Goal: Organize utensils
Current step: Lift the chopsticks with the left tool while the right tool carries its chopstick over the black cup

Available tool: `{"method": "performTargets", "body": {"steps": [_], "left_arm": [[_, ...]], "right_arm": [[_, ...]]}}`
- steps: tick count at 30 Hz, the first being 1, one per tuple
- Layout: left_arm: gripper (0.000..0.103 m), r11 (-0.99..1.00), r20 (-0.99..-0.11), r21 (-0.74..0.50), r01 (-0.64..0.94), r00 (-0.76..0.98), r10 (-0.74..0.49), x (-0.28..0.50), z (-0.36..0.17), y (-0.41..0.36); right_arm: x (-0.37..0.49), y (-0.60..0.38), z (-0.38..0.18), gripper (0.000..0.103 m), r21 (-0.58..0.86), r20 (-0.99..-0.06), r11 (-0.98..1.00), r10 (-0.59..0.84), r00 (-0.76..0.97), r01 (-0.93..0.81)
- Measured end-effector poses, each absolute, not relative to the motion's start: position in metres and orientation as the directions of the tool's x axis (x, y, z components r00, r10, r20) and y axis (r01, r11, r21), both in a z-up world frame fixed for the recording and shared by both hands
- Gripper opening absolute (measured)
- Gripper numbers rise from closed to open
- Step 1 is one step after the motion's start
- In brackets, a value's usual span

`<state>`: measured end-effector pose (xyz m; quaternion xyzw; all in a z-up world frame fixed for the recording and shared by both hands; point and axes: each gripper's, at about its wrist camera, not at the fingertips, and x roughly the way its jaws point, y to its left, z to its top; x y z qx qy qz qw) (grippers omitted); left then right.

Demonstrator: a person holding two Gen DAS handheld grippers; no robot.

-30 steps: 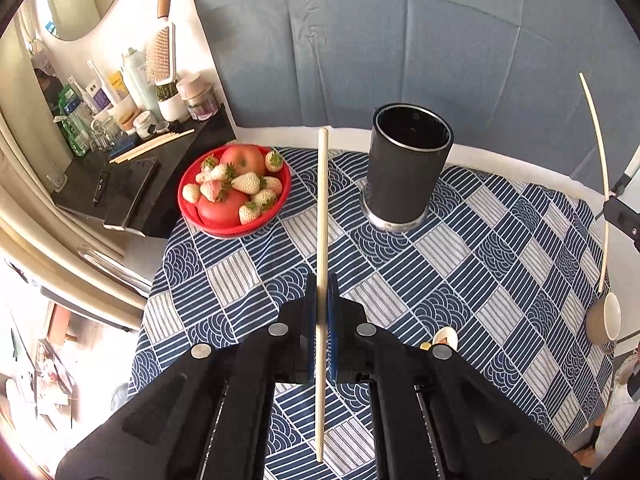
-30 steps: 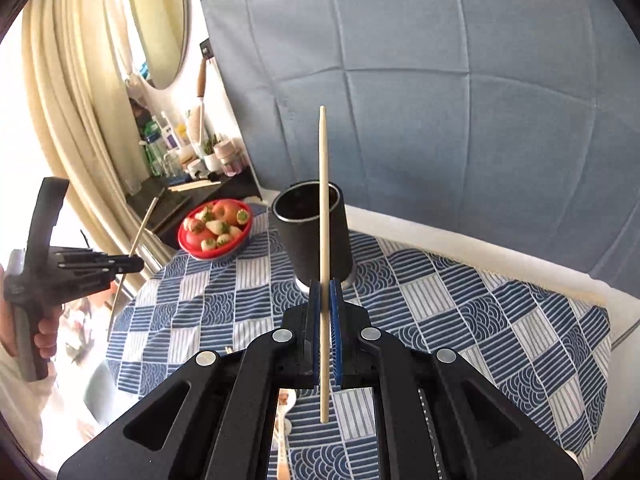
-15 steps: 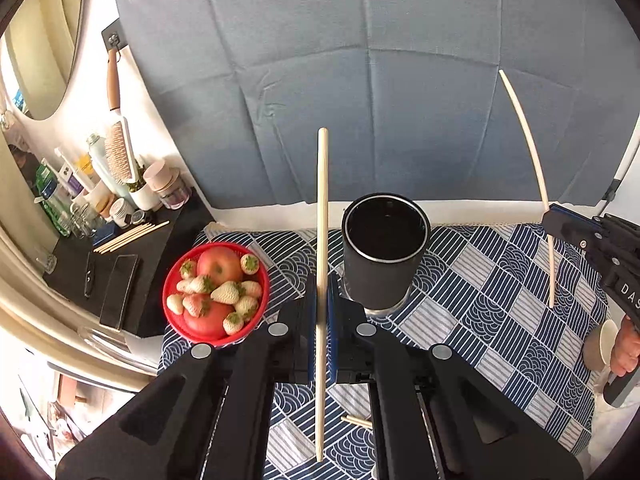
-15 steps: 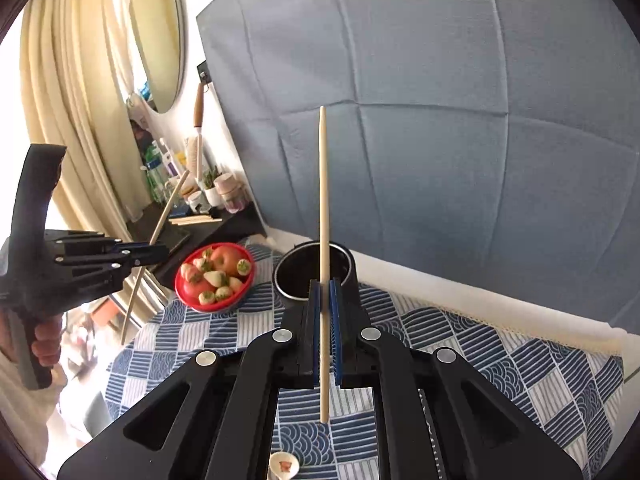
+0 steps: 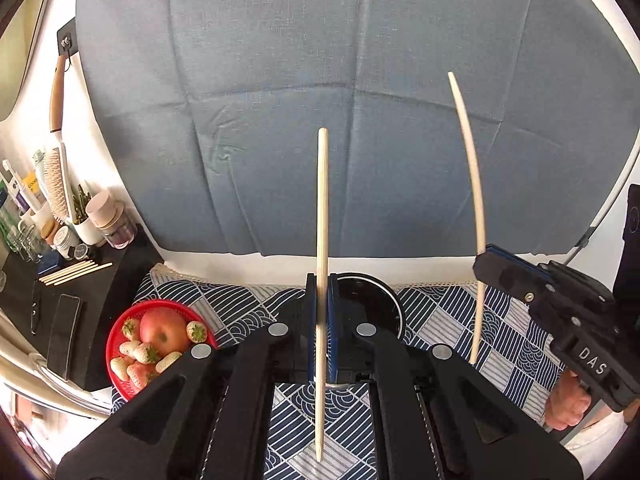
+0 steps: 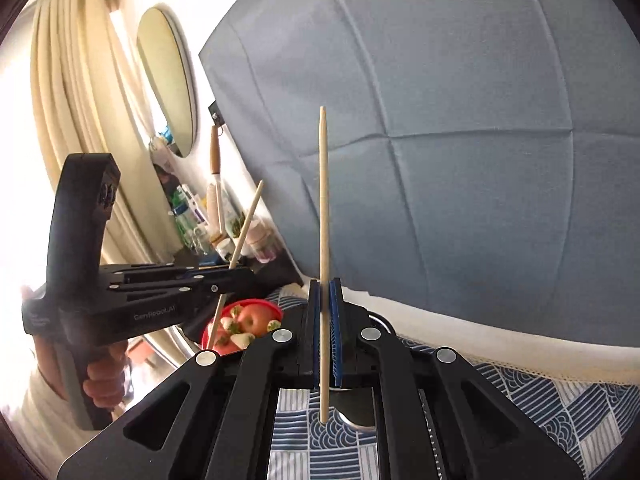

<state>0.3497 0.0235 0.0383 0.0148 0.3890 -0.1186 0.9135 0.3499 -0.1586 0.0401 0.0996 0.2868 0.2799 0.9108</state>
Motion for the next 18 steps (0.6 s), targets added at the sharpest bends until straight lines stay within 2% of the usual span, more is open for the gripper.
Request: {"method": "performTargets", "body": {"steps": [10, 14, 18], "left_arm": [[0.005, 0.947, -0.672, -0.163, 0.276, 0.672, -0.311, 0.402, 0.019, 0.018], [0.005, 0.927, -0.629, -0.238, 0.289, 0.682, -0.374, 0.418, 0.013, 0.022], [0.005, 0.896, -0.556, -0.315, 0.312, 0.705, -0.441, 0.426, 0.007, 0.028]], "right_arm": [[0.405, -0.149, 0.018, 0.005, 0.425, -0.422, 0.774, 0.629, 0.653, -0.470], [0.415, -0.151, 0.006, 0.005, 0.464, -0.394, 0.746, 0.656, 0.644, -0.477], [0.423, -0.149, -0.008, 0.005, 0.472, -0.409, 0.744, 0.660, 0.630, -0.473]]}}
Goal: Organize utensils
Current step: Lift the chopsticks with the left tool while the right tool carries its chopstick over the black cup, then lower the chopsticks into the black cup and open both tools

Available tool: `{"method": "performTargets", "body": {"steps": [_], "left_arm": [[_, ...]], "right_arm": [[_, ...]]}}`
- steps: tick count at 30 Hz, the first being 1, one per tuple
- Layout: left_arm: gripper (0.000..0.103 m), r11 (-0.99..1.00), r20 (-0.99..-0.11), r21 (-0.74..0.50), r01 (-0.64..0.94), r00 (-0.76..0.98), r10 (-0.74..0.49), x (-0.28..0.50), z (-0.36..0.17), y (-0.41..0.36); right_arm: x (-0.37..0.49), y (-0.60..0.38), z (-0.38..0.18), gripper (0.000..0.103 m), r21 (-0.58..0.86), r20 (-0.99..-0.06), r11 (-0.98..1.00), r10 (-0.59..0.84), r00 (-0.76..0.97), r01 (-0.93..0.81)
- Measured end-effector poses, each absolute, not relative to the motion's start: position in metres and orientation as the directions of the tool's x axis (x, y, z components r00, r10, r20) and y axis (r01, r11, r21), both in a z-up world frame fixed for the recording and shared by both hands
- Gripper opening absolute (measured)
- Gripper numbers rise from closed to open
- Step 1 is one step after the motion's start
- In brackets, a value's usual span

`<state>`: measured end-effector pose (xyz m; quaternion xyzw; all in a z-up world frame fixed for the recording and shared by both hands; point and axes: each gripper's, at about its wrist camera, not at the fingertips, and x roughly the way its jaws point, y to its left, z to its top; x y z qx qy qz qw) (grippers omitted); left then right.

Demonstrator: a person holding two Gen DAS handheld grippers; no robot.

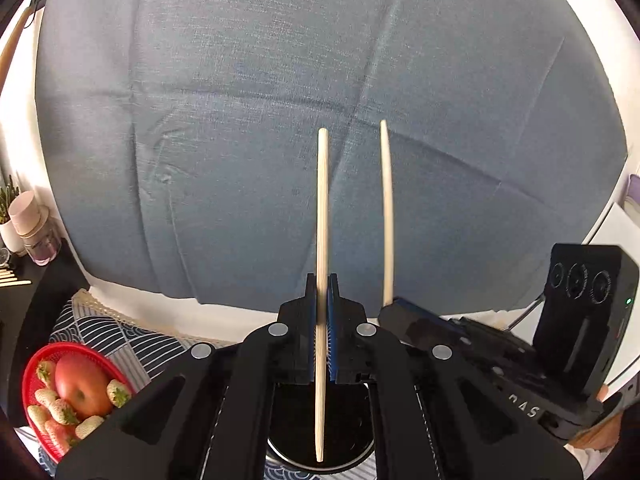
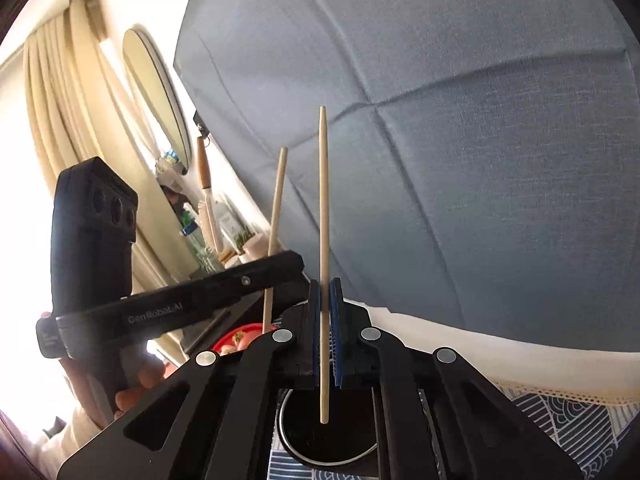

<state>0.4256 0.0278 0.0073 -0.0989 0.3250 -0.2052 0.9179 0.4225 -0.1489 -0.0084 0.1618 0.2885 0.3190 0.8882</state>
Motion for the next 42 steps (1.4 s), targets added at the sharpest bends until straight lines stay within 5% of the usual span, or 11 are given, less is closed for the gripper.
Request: {"method": "performTargets", "body": {"steps": [14, 26, 30, 34, 39, 42], "left_arm": [[0.005, 0.874, -0.515, -0.379, 0.304, 0.715, -0.472, 0.424, -0.033, 0.029], [0.005, 0.910, -0.582, -0.275, 0.311, 0.699, -0.415, 0.401, -0.035, 0.020], [0.013, 0.914, -0.600, -0.267, 0.307, 0.689, -0.406, 0.391, -0.027, 0.022], [0.036, 0.931, -0.610, -0.218, 0.295, 0.703, -0.365, 0.376, -0.017, 0.027], [0.051, 0.944, -0.617, -0.209, 0.256, 0.714, -0.330, 0.358, -0.009, 0.042], [0.059, 0.952, -0.625, -0.205, 0.225, 0.718, -0.305, 0.345, -0.005, 0.051]], "right_arm": [[0.421, -0.134, -0.047, 0.005, 0.437, -0.494, 0.770, 0.637, 0.592, -0.464], [0.399, -0.137, -0.042, 0.005, 0.369, -0.531, 0.807, 0.590, 0.609, -0.461], [0.388, -0.142, -0.034, 0.008, 0.359, -0.531, 0.822, 0.570, 0.627, -0.443], [0.377, -0.147, -0.023, 0.009, 0.355, -0.526, 0.828, 0.560, 0.640, -0.433], [0.354, -0.153, -0.011, 0.010, 0.337, -0.520, 0.835, 0.551, 0.653, -0.436], [0.338, -0.155, -0.005, 0.028, 0.335, -0.513, 0.838, 0.545, 0.663, -0.431]]}}
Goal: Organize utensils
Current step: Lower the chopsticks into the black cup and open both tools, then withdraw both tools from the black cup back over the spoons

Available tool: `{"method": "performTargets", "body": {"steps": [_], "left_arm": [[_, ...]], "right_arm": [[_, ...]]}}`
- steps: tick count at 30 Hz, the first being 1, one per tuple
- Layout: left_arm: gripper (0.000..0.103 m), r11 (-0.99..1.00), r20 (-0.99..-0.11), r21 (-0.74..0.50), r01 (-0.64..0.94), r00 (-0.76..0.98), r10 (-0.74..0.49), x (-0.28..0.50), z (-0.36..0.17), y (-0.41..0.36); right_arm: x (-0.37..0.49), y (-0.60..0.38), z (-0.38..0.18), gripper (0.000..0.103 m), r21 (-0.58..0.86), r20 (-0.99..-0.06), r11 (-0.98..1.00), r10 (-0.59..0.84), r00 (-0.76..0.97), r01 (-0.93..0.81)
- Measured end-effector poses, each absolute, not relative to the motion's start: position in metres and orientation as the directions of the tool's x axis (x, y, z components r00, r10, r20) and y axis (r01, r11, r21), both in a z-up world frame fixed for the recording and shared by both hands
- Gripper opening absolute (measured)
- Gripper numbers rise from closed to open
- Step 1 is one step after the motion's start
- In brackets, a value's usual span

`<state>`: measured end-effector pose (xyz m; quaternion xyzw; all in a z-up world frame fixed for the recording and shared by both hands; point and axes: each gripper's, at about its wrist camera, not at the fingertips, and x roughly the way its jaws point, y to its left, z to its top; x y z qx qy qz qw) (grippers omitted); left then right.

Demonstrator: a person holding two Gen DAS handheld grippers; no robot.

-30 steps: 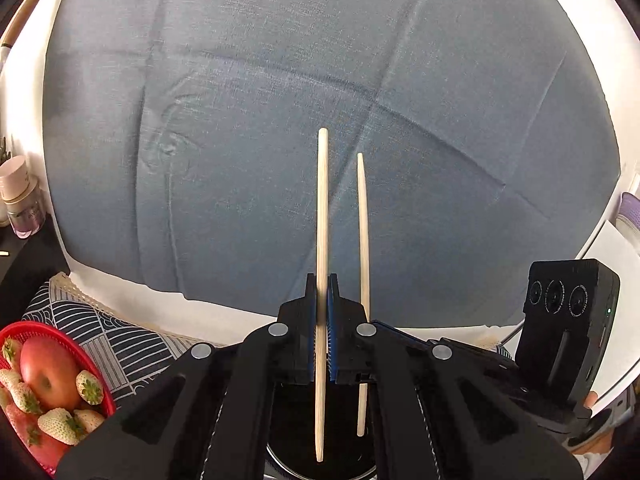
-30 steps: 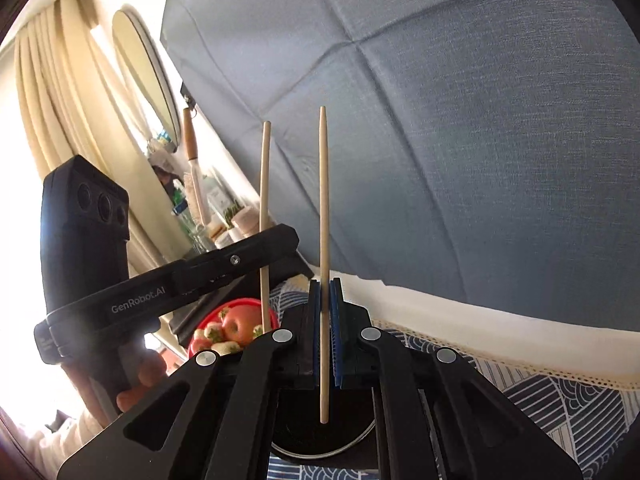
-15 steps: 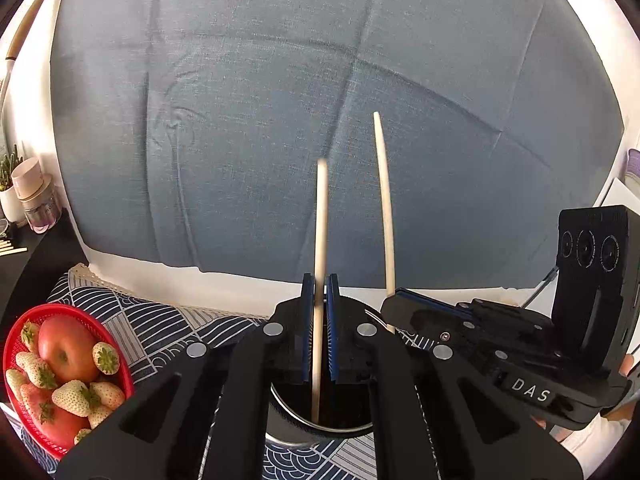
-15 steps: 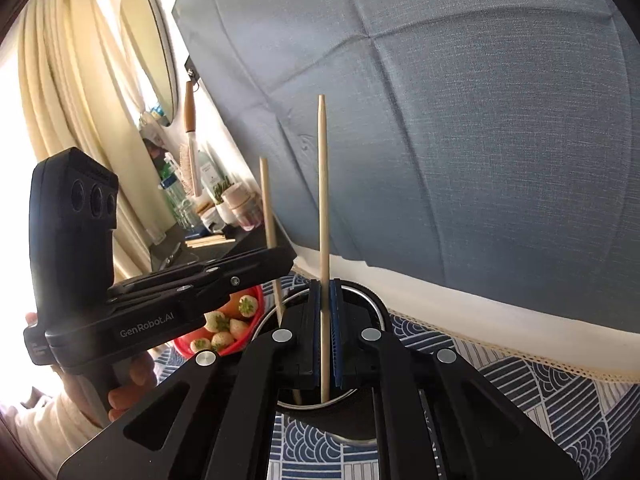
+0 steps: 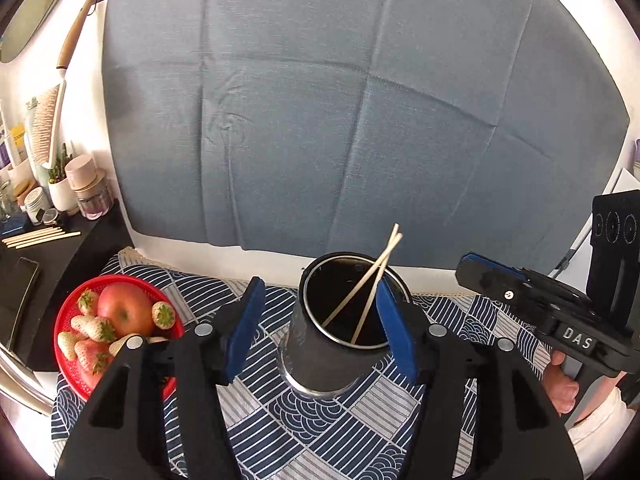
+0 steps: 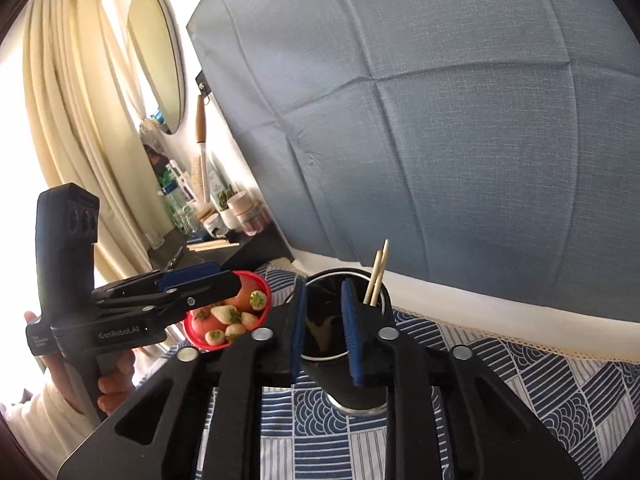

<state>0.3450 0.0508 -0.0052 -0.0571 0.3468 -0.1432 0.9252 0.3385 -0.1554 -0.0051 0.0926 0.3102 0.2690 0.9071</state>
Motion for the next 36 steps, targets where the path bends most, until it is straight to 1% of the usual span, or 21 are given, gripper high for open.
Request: {"method": "performTargets", "body": {"steps": [1, 2, 3, 4, 5, 6, 7, 8, 12, 20, 29, 36], "left_arm": [[0.060, 0.953, -0.628, -0.207, 0.219, 0.717, -0.302, 0.340, -0.004, 0.054], [0.063, 0.953, -0.632, -0.212, 0.215, 0.713, -0.302, 0.336, -0.002, 0.056], [0.066, 0.955, -0.635, -0.211, 0.207, 0.715, -0.295, 0.331, -0.001, 0.059], [0.076, 0.959, -0.632, -0.202, 0.198, 0.722, -0.282, 0.325, 0.000, 0.061], [0.084, 0.964, -0.628, -0.191, 0.187, 0.731, -0.266, 0.319, 0.000, 0.062], [0.096, 0.968, -0.622, -0.181, 0.173, 0.742, -0.249, 0.312, 0.001, 0.064], [0.096, 0.971, -0.617, -0.173, 0.163, 0.751, -0.236, 0.306, 0.002, 0.066], [0.097, 0.972, -0.617, -0.170, 0.160, 0.752, -0.232, 0.301, 0.002, 0.067], [0.097, 0.980, -0.647, -0.145, 0.135, 0.737, -0.197, 0.282, -0.005, 0.068], [0.097, 0.983, -0.679, -0.133, 0.127, 0.711, -0.184, 0.241, -0.020, 0.066], [0.097, 0.983, -0.700, -0.142, 0.119, 0.690, -0.185, 0.209, -0.029, 0.064], [0.097, 0.976, -0.722, -0.183, 0.113, 0.659, -0.212, 0.188, -0.046, 0.062]], "right_arm": [[0.333, -0.156, -0.003, 0.037, 0.334, -0.510, 0.840, 0.543, 0.668, -0.427], [0.327, -0.158, -0.002, 0.041, 0.332, -0.507, 0.843, 0.538, 0.674, -0.423], [0.322, -0.159, 0.000, 0.043, 0.330, -0.505, 0.845, 0.534, 0.678, -0.420], [0.318, -0.159, 0.000, 0.051, 0.326, -0.507, 0.849, 0.529, 0.680, -0.416], [0.312, -0.161, 0.001, 0.064, 0.317, -0.512, 0.858, 0.513, 0.689, -0.403], [0.307, -0.163, 0.002, 0.069, 0.304, -0.511, 0.871, 0.491, 0.706, -0.386], [0.301, -0.165, 0.003, 0.078, 0.290, -0.510, 0.883, 0.470, 0.721, -0.370], [0.296, -0.167, 0.003, 0.083, 0.278, -0.511, 0.892, 0.451, 0.732, -0.356], [0.278, -0.177, 0.003, 0.086, 0.270, -0.524, 0.903, 0.429, 0.736, -0.333], [0.247, -0.184, 0.000, 0.088, 0.256, -0.556, 0.908, 0.419, 0.718, -0.331], [0.213, -0.182, -0.008, 0.089, 0.219, -0.596, 0.903, 0.423, 0.683, -0.369], [0.183, -0.184, -0.020, 0.089, 0.182, -0.632, 0.905, 0.407, 0.660, -0.384]]}}
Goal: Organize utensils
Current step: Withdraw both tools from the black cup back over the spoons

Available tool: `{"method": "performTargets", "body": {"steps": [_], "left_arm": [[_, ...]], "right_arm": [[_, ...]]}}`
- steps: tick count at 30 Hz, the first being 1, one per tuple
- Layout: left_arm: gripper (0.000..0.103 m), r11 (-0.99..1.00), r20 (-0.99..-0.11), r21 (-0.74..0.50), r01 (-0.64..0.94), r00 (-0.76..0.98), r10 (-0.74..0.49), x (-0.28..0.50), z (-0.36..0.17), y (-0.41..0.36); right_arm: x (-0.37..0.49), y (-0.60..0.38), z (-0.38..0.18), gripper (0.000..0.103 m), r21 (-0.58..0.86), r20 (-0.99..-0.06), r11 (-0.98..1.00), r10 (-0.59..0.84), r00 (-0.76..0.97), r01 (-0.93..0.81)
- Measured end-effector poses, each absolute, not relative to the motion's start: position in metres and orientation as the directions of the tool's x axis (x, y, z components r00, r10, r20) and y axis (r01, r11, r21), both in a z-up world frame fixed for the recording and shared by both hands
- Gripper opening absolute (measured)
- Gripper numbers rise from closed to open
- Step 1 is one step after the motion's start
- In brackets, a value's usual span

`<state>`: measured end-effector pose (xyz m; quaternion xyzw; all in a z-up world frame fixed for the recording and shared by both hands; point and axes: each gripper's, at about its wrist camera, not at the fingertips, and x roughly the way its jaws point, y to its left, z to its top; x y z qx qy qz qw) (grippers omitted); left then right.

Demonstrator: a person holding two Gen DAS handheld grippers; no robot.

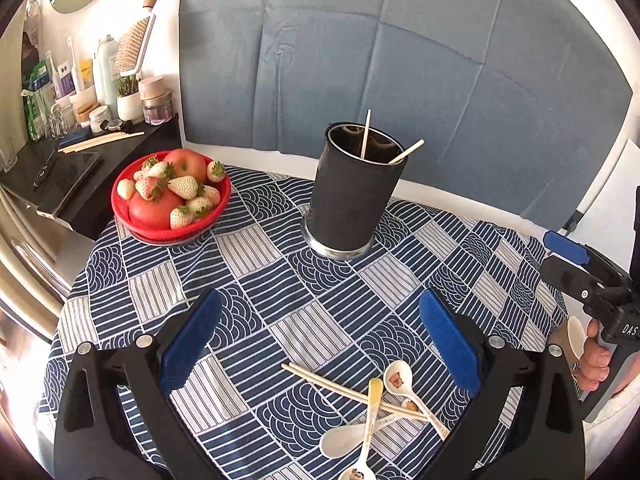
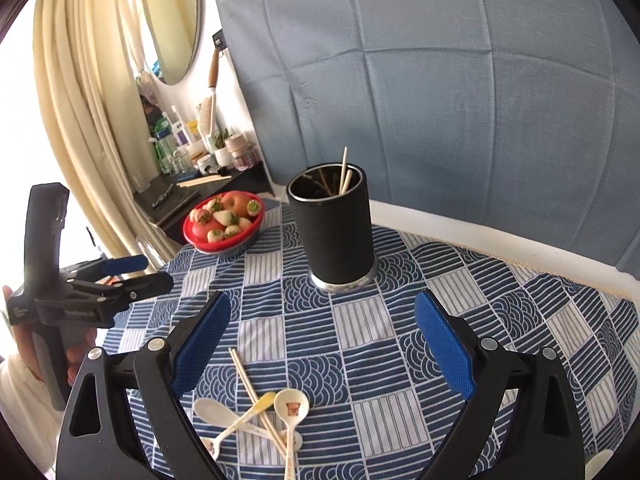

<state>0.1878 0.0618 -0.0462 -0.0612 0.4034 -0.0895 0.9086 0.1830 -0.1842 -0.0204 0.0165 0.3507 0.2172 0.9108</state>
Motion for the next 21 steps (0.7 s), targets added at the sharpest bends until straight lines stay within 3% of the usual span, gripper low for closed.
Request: {"method": "performTargets", "body": {"steps": [21], "left_arm": [[0.097, 0.929, -0.790, -0.179, 0.323, 0.516, -0.331, 0.175, -0.099, 0.028]], "right_arm": [[0.112, -0.190, -0.057, 0.089, 0.107, -0.718, 0.925, 0.326, 0.615, -0.366]]}}
